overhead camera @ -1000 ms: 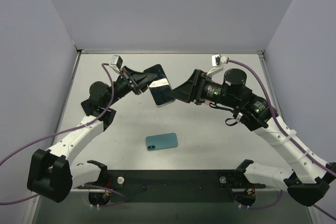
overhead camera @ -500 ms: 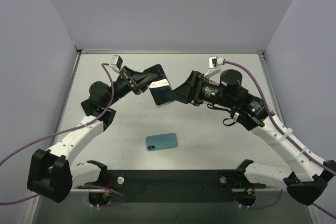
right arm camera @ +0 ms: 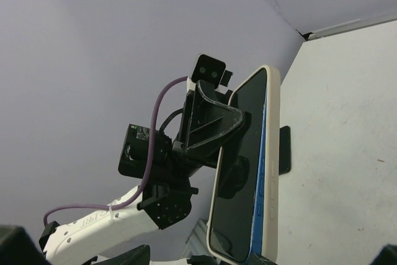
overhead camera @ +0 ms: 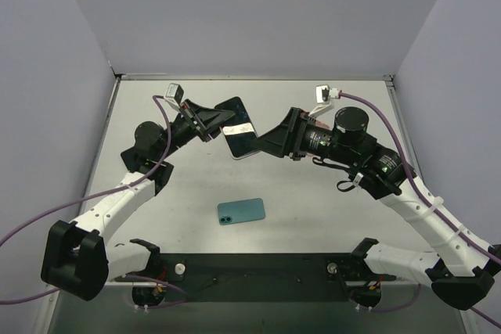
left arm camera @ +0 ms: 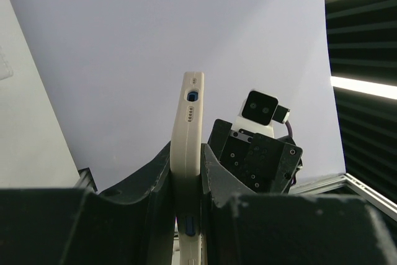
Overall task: Take the phone out of the phone case
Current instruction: Remove the phone case from the phone.
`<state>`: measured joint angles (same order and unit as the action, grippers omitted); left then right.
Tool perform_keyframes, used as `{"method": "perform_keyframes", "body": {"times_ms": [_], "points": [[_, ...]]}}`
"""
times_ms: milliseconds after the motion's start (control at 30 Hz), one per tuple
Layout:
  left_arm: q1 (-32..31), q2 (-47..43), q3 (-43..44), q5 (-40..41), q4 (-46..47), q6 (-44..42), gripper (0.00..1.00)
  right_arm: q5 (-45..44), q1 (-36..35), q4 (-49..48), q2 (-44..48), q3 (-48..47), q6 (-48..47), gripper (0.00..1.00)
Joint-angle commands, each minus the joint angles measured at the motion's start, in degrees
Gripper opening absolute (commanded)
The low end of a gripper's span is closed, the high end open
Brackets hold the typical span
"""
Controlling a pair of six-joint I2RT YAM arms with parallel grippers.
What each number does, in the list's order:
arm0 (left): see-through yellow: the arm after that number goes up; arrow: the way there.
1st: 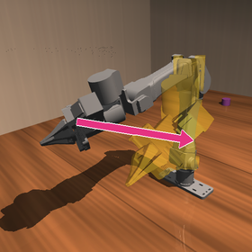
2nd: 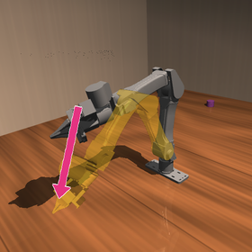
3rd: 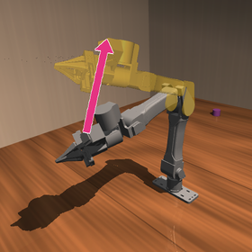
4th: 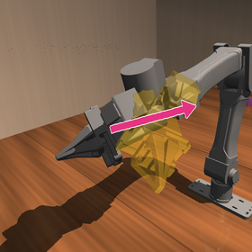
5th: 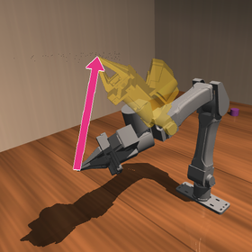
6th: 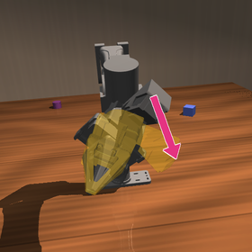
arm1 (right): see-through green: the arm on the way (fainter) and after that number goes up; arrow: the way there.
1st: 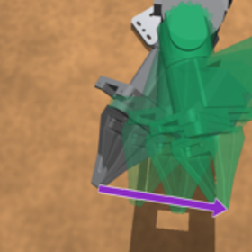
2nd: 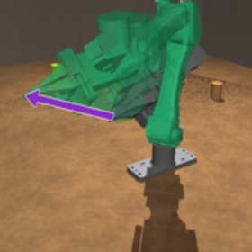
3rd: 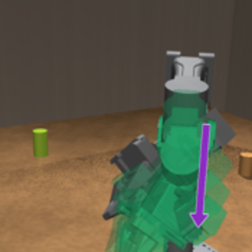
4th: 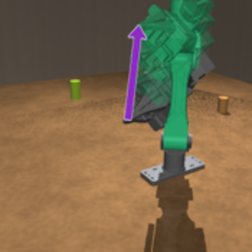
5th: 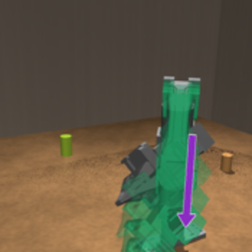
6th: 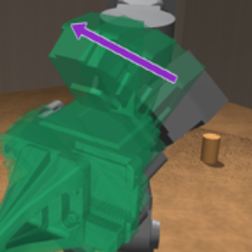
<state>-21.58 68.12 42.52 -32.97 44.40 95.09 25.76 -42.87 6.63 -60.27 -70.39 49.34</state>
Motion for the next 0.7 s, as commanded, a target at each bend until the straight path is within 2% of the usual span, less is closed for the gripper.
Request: {"method": "perform_keyframes", "body": {"times_ms": [0, 667], "points": [[0.3, -0.7, 1.1, 1.5, 5.7, -0.1, 0.0, 0.0, -0.5, -2.6, 0.6, -0.1, 0.1, 0.57], [0.2, -1.9, 1.4, 1.5, 6.6, 1.4, 0.0, 0.2, -0.5, -4.8, -3.3, 2.6, 0.6, 0.57]]}}
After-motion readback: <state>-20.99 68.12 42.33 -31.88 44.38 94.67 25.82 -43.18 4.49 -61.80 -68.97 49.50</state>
